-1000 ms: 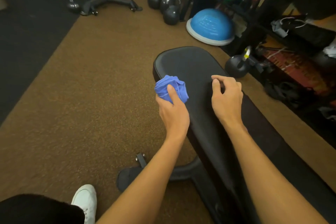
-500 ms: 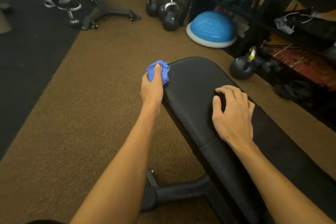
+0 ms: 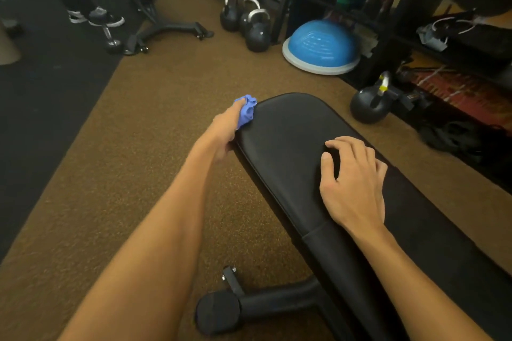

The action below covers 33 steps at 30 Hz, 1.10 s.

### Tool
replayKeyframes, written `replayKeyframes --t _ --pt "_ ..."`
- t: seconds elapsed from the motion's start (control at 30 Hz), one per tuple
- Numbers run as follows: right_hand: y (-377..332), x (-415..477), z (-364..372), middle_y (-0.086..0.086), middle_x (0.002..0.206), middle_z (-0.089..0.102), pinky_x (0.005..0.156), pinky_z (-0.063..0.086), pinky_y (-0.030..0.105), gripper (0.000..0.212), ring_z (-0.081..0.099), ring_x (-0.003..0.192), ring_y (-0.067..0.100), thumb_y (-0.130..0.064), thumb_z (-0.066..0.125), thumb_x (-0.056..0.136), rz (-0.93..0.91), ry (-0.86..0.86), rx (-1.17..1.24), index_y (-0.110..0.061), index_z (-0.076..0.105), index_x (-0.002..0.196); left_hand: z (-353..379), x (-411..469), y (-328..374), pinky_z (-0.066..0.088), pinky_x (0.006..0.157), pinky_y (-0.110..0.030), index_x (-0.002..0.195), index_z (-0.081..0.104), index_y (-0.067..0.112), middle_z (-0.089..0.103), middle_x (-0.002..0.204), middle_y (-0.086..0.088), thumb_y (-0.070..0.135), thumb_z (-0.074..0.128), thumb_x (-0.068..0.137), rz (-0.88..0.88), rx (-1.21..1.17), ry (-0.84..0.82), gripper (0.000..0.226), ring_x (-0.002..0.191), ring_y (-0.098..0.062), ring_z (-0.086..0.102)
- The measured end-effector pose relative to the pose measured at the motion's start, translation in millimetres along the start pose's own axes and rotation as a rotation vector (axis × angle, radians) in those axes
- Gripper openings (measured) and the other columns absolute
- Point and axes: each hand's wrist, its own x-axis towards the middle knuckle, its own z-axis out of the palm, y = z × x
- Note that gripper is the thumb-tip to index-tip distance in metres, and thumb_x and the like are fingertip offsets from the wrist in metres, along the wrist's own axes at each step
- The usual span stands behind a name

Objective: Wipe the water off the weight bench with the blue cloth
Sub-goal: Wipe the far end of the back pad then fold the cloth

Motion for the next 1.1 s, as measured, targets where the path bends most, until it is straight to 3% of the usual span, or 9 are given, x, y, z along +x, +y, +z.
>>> replayKeyframes --t 0.17,0.3,0.47,0.6,0.77,0.87,0.97,1.03,1.1 --pt "2.7 1.8 2.1 -0.014 0.138 0.050 0.109 0.019 0.030 0.026 0.042 0.131 0.007 -0.040 0.047 0.108 0.006 0.012 -0.013 -0.032 0.058 0.130 8.7 32.3 40.9 0.061 0.096 -0.040 0.121 0.079 0.018 0.080 0.116 -0.008 0.056 0.065 0.096 -0.069 0.275 -0.290 0.048 0.101 -0.024 0.077" --pt "4.2 2.4 2.3 -0.016 0.137 0.049 0.109 0.021 0.031 0.025 0.042 0.131 0.007 -0.039 0.046 0.108 0.003 0.018 -0.002 -0.033 0.058 0.129 14.8 35.9 42.5 0.061 0.097 -0.041 0.124 0.078 0.019 0.080 0.116 -0.008 0.058 0.066 0.096 -0.063 0.272 -0.327 0.050 0.104 -0.024 0.077" --pt "4.0 0.0 3.5 -0.015 0.136 0.050 0.109 0.020 0.030 0.025 0.043 0.131 0.008 -0.038 0.046 0.108 -0.002 0.031 0.005 -0.032 0.059 0.128 -10.1 15.2 7.9 0.058 0.104 -0.038 0.122 0.075 0.015 0.081 0.113 -0.002 0.052 0.071 0.096 0.054 0.134 -0.175 0.045 0.110 -0.020 0.076" --pt "4.0 0.0 3.6 -0.013 0.137 0.051 0.109 0.021 0.032 0.025 0.044 0.131 0.010 -0.038 0.045 0.108 -0.002 0.031 0.003 -0.032 0.059 0.128 -9.7 -24.3 -33.7 0.054 0.109 -0.042 0.125 0.073 0.022 0.078 0.119 0.005 0.074 0.063 0.083 0.153 0.057 -0.002 0.068 0.115 -0.017 0.073" --pt "3.3 -1.3 3.0 -0.012 0.137 0.051 0.109 0.020 0.031 0.027 0.044 0.132 0.010 -0.038 0.044 0.109 -0.005 0.029 0.002 -0.030 0.060 0.130 35.8 -99.6 -72.7 0.045 0.095 -0.033 0.147 0.052 0.021 0.066 0.128 0.003 0.067 0.045 0.104 0.178 -0.012 0.265 0.064 0.117 -0.018 0.063" --pt "3.6 -3.0 3.1 -0.010 0.138 0.053 0.108 0.023 0.032 0.030 0.045 0.131 0.011 -0.037 0.043 0.109 -0.004 0.035 0.013 -0.029 0.061 0.131 64.6 -141.6 -89.8 0.043 0.086 -0.020 0.155 0.042 0.026 0.061 0.123 0.008 0.062 0.042 0.107 0.158 -0.078 0.278 0.060 0.110 -0.010 0.059" --pt "4.1 -3.9 4.2 -0.010 0.138 0.054 0.106 0.025 0.033 0.030 0.046 0.130 0.011 -0.035 0.042 0.109 0.001 0.048 0.030 -0.029 0.063 0.130 78.2 -172.9 -110.6 0.039 0.071 0.000 0.157 0.039 0.030 0.059 0.109 0.023 0.060 0.041 0.107 0.179 -0.051 0.244 0.058 0.090 0.011 0.059" --pt "4.2 -3.9 4.4 -0.010 0.137 0.055 0.105 0.024 0.033 0.029 0.046 0.129 0.010 -0.035 0.043 0.109 0.005 0.055 0.036 -0.029 0.063 0.129 80.8 -179.2 -114.9 0.039 0.072 0.003 0.154 0.040 0.031 0.058 0.107 0.026 0.059 0.041 0.107 0.192 -0.041 0.225 0.055 0.086 0.023 0.057" --pt "4.3 -2.8 4.1 -0.010 0.137 0.055 0.105 0.024 0.033 0.029 0.046 0.129 0.010 -0.035 0.042 0.109 0.008 0.054 0.040 -0.029 0.063 0.129 80.6 -168.9 -106.2 0.041 0.071 -0.001 0.153 0.041 0.027 0.058 0.107 0.024 0.060 0.042 0.107 0.163 -0.059 0.253 0.057 0.087 0.018 0.058"
